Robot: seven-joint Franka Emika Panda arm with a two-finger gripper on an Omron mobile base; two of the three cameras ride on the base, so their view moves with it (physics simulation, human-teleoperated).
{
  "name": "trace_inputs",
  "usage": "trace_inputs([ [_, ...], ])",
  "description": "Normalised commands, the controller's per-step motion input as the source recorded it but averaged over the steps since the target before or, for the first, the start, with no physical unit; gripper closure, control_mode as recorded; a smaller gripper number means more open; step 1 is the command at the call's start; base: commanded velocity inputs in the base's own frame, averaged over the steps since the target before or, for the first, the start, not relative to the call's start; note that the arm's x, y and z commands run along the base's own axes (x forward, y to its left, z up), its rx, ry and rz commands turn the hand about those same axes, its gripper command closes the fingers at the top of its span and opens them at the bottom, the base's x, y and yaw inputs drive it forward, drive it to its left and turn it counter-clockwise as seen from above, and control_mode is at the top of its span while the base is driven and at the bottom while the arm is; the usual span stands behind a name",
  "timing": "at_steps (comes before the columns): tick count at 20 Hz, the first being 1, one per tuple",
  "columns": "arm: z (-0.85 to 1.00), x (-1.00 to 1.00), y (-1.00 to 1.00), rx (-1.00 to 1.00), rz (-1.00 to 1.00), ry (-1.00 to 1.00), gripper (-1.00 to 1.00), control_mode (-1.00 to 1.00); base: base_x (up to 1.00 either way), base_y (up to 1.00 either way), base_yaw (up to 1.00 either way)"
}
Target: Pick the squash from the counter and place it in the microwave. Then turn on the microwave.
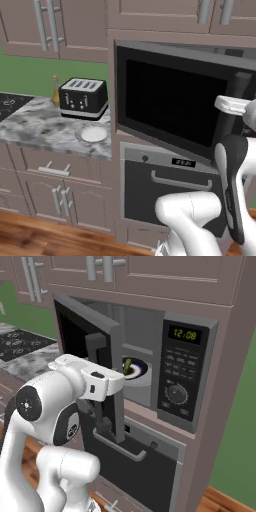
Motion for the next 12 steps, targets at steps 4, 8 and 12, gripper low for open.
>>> trace_inputs([
  [4,-0.44,0.28,0.0,-0.01,0.01,-0.16,-1.0,-1.0,0.0,0.0,0.0],
  [8,-0.48,0.44,0.0,-0.02,0.0,-0.15,-1.0,-1.0,0.0,0.0,0.0],
  [12,-0.5,0.5,0.0,-0.02,0.0,-0.14,-1.0,-1.0,0.0,0.0,0.0],
])
